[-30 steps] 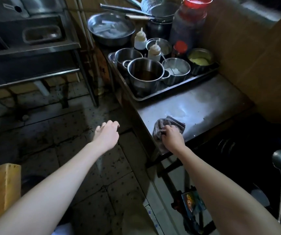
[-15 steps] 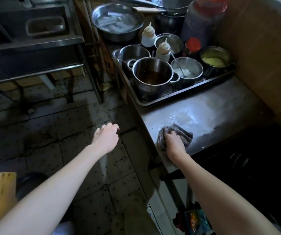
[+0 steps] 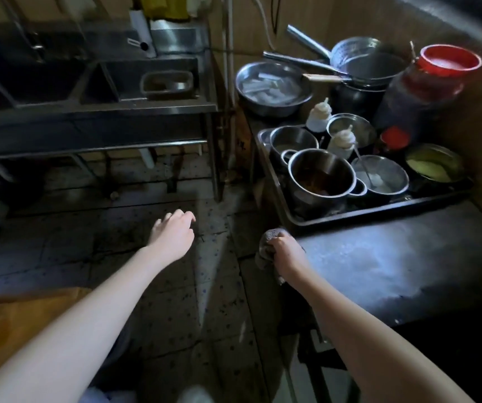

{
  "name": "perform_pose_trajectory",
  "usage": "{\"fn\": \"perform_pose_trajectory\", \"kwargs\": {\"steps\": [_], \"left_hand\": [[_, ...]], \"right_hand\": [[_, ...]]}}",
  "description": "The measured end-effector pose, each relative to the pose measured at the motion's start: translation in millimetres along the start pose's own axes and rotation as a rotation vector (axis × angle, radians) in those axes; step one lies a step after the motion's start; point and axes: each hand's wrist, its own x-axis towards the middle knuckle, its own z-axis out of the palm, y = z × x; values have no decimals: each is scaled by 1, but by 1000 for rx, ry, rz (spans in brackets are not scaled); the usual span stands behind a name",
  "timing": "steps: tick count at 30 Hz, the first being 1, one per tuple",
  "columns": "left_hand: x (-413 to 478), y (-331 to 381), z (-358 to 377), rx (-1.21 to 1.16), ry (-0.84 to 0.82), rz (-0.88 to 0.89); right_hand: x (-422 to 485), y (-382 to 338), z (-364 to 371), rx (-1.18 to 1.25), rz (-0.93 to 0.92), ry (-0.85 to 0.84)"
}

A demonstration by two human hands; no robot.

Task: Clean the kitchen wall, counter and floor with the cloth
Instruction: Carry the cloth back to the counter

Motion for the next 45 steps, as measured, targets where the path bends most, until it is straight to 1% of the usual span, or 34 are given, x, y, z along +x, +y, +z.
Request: {"fn": "perform_pose_trajectory", "kwargs": {"steps": [2, 6, 10, 14, 19, 24, 31, 34, 42, 45], "left_hand": [[6, -22, -7, -4, 22, -31], [28, -69, -19, -30, 51, -92], [63, -123, -32, -46, 97, -135], [96, -168, -47, -90, 118, -172], [130, -206, -59, -102, 135, -191], [173, -232, -76, -74, 146, -208], [256, -254, -96, -86, 155, -273], [293, -259, -98, -106, 148, -303], [368, -273, -104, -125, 131, -363], [394, -285, -105, -121, 114, -375]], "right_hand": [[21, -27, -1, -16, -37, -26], [76, -70, 7, -172, -131, -14], [132, -114, 17, -251, -198, 14], [182, -158, 24, -281, -221, 34], [237, -198, 13, -280, -222, 50], [298, -221, -1, -318, -251, 57], [405, -241, 3, -327, -315, 15], [455, -249, 2, -357, -338, -26], [561, -272, -1, -333, -417, -24], [592, -277, 3, -351, -406, -42]]}}
